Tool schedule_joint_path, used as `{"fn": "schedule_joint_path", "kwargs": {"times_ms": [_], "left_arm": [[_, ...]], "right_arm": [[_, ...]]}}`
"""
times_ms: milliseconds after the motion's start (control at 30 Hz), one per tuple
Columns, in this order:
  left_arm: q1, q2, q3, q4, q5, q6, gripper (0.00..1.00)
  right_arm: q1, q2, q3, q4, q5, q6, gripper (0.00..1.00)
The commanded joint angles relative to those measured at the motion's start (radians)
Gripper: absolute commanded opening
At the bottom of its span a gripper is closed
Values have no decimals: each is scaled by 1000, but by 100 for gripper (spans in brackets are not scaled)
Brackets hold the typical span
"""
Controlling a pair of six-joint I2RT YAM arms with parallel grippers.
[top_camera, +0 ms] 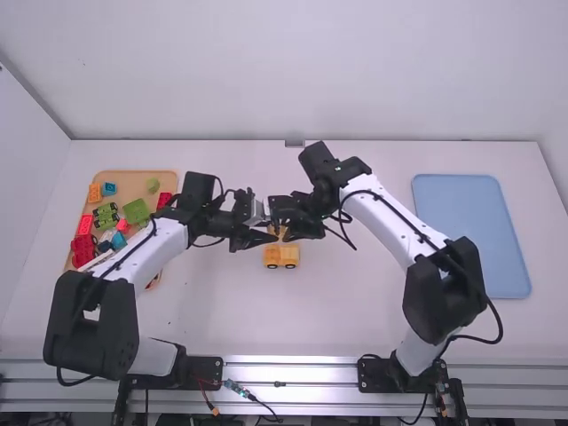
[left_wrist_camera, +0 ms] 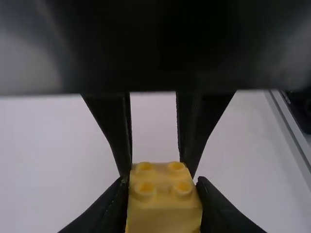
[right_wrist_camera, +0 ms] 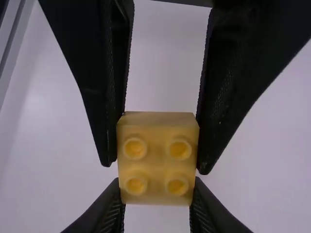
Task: Assemble lego blocks to make yellow taxi
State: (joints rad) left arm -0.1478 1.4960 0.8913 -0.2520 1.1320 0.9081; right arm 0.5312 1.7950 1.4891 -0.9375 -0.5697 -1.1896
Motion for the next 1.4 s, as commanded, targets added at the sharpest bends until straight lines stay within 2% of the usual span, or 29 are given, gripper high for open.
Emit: {"fn": "schedule_joint_path", "kwargs": {"times_ms": [0, 33, 167, 200, 233, 300, 333, 600, 700, 800, 1000, 1133, 1233, 1367], "left_arm": [[-3, 5, 9, 1, 3, -1, 34], [-3, 5, 9, 1, 3, -1, 34], [-3, 5, 9, 1, 3, 0, 31], [-3, 5, 9, 3, -2, 0, 30], [-2, 5, 9, 4, -15, -1, 30], [-2, 5, 9, 1, -35, -1, 30], [-2, 3, 9, -2, -49, -1, 31], [-2, -6, 9, -10, -241, -89, 24], [12, -6, 9, -11, -324, -145, 24], [42, -6, 9, -6, -347, -197, 18], [92, -20, -32, 64, -421, -333, 19], [79, -63, -111, 125, -480, -378, 19], [76, -151, -266, 288, -554, -486, 20], [84, -235, -394, 388, -573, -550, 30]], "right_arm": [[6, -13, 9, -10, -32, -4, 27], [6, -13, 9, -10, -32, -4, 27], [6, -13, 9, -10, -32, -4, 49], [6, -13, 9, -12, -31, -4, 64], [6, -13, 9, -13, -28, -3, 75], [6, -13, 9, -13, -20, 5, 95], [4, -13, 9, -12, -8, 14, 99], [-50, -13, 9, -8, 63, 122, 99], [-108, -13, 9, 15, 70, 199, 99], [-169, -13, -6, 101, 140, 383, 99], [-245, -13, -80, 233, 203, 544, 99], [-271, -13, -133, 311, 198, 608, 99], [-285, -13, -171, 377, 196, 651, 99], [-290, -13, -195, 436, 201, 714, 99]]}}
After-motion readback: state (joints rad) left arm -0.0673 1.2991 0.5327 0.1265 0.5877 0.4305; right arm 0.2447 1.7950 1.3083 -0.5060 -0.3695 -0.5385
